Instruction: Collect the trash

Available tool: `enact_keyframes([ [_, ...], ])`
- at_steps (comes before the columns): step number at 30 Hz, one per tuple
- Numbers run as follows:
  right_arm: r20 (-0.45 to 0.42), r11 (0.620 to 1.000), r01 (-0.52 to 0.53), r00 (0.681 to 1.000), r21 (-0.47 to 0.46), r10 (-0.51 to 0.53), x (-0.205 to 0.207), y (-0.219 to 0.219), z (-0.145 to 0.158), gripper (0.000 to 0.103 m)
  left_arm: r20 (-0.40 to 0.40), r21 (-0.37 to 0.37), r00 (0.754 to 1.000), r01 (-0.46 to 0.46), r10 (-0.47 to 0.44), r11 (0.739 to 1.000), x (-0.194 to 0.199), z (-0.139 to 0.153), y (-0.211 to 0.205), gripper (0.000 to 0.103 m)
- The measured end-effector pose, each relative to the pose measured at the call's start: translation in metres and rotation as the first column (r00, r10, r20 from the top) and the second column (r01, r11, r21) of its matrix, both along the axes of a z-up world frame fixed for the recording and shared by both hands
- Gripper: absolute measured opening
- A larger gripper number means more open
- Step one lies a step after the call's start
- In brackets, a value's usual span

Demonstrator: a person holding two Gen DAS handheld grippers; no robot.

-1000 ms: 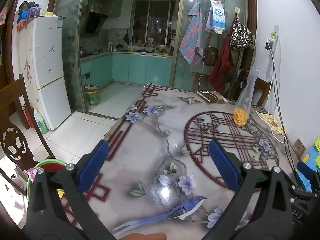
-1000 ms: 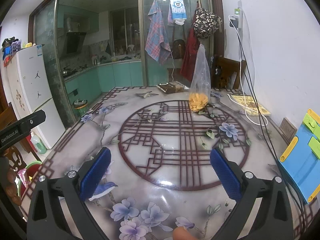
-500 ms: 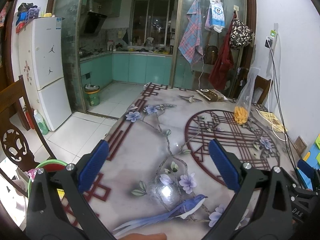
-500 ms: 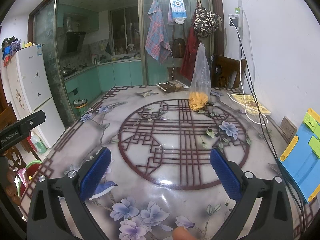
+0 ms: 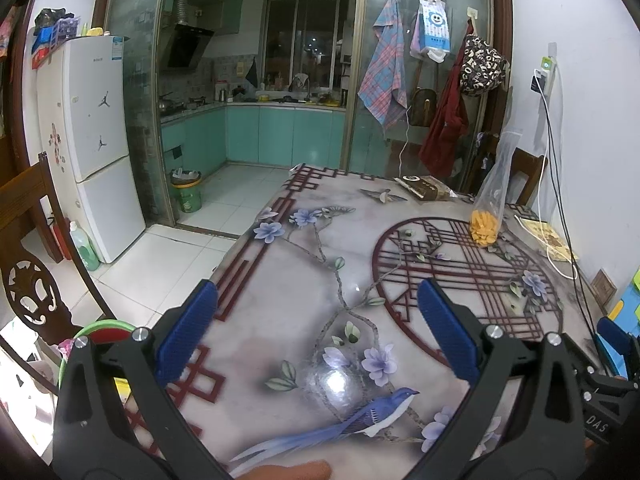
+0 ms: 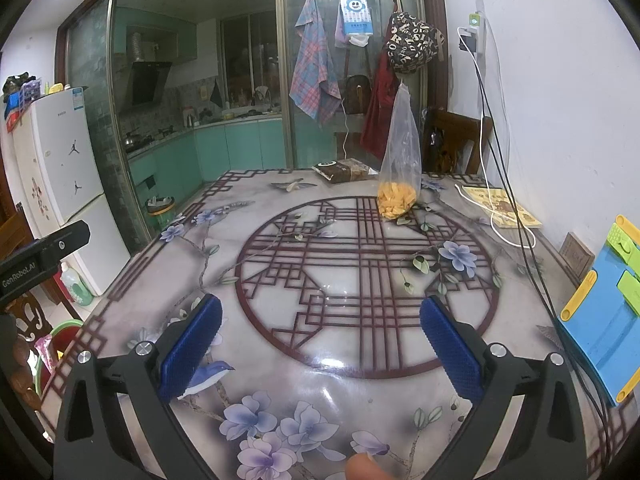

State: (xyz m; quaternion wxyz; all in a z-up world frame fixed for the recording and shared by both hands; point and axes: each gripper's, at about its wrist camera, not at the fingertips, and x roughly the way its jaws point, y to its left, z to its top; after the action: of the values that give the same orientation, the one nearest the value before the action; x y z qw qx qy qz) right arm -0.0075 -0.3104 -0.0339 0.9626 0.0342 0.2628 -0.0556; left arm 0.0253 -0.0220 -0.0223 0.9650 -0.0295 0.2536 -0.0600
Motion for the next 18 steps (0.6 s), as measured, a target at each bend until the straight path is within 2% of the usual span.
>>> enact_keyframes([
  [11,-0.002,1.000,-0.001,1.000,-0.001,0.001,0.000,0.000,0.000,0.096,-0.007,0.010,1.000,0.011,-0.011,1.000,-0.001,-0.003,0.004,0.098],
  [18,-0.024,1.000,0.015,1.000,-0.012,-0.015,-0.010,-0.007,-0.013,0.096,-0.017,0.009,1.000,0.016,-0.016,1.000,0.000,-0.003,0.005,0.098],
])
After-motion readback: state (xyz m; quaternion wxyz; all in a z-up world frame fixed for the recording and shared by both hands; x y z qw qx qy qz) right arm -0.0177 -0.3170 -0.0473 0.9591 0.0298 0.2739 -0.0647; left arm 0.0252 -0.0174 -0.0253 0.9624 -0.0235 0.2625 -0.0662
